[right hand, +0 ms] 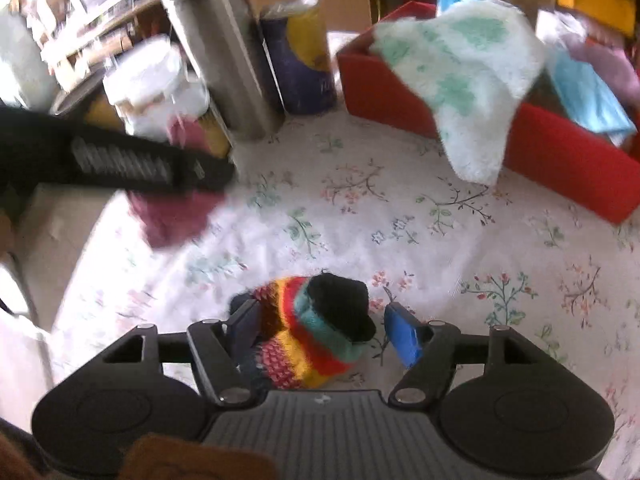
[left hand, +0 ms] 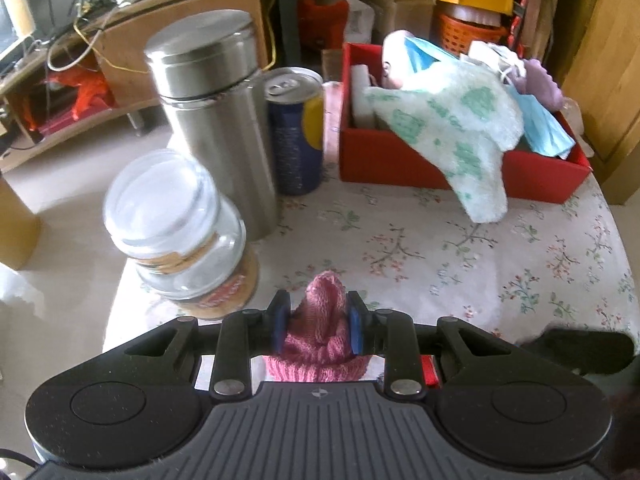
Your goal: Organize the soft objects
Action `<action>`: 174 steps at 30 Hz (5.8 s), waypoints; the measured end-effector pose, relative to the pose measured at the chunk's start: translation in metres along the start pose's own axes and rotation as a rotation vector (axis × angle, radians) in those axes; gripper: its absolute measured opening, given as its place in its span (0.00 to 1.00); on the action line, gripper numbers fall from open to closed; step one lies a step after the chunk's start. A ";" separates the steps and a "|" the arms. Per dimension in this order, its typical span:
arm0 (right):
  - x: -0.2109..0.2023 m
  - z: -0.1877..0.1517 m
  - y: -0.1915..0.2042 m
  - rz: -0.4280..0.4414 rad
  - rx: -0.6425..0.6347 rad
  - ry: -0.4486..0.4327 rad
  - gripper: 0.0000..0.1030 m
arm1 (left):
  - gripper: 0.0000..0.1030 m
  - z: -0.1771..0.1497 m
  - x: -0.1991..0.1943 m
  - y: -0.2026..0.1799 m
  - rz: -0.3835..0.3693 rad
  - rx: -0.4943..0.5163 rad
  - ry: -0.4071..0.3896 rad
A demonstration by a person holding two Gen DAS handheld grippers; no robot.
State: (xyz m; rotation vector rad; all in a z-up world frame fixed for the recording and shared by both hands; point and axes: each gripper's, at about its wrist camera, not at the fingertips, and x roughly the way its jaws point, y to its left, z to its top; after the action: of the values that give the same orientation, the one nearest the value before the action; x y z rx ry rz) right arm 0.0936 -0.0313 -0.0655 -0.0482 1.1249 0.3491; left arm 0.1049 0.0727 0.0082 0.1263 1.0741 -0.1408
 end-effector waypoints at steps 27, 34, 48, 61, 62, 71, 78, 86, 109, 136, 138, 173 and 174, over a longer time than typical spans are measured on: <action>-0.086 0.012 -0.037 -0.283 -0.064 -0.222 0.00 | 0.30 0.015 0.004 -0.035 -0.098 -0.008 0.004; -0.095 0.017 -0.047 -0.343 -0.066 -0.265 0.00 | 0.30 0.022 0.002 -0.044 -0.117 -0.014 -0.012; -0.119 0.030 -0.071 -0.399 -0.022 -0.338 0.00 | 0.31 0.046 -0.007 -0.041 -0.150 -0.099 -0.082; -0.148 0.073 -0.126 -0.417 0.120 -0.434 0.00 | 0.31 0.106 -0.022 -0.069 -0.217 -0.126 -0.222; -0.150 0.077 -0.131 -0.420 0.128 -0.441 0.00 | 0.30 0.111 -0.022 -0.071 -0.218 -0.128 -0.231; -0.139 0.110 -0.168 -0.388 0.187 -0.448 0.00 | 0.33 0.133 -0.006 -0.085 -0.240 -0.117 -0.230; -0.106 0.116 -0.178 -0.285 0.213 -0.383 0.00 | 0.50 0.064 0.047 -0.082 -0.016 0.018 0.021; -0.097 0.110 -0.167 -0.233 0.200 -0.346 0.00 | 0.51 0.050 0.084 -0.058 0.102 -0.013 0.150; -0.107 0.118 -0.203 -0.178 0.348 -0.393 0.00 | 0.31 0.137 0.008 -0.054 -0.252 -0.230 -0.134; -0.104 0.123 -0.213 -0.261 0.414 -0.410 0.32 | 0.74 0.161 0.002 -0.081 -0.246 -0.253 -0.188; -0.112 0.121 -0.205 -0.269 0.397 -0.412 0.32 | 0.74 0.150 -0.006 -0.076 -0.260 -0.274 -0.197; -0.171 -0.021 -0.103 -0.242 0.305 -0.401 0.36 | 0.79 -0.006 -0.057 -0.071 -0.198 -0.221 -0.155; -0.171 -0.024 -0.102 -0.243 0.306 -0.400 0.36 | 0.79 -0.008 -0.059 -0.071 -0.199 -0.218 -0.156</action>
State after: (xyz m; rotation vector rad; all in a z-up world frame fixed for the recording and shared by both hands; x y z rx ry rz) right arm 0.0378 -0.1755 0.0622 0.1488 0.7548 -0.0349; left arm 0.0581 0.0069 0.0539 -0.1862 0.9378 -0.2078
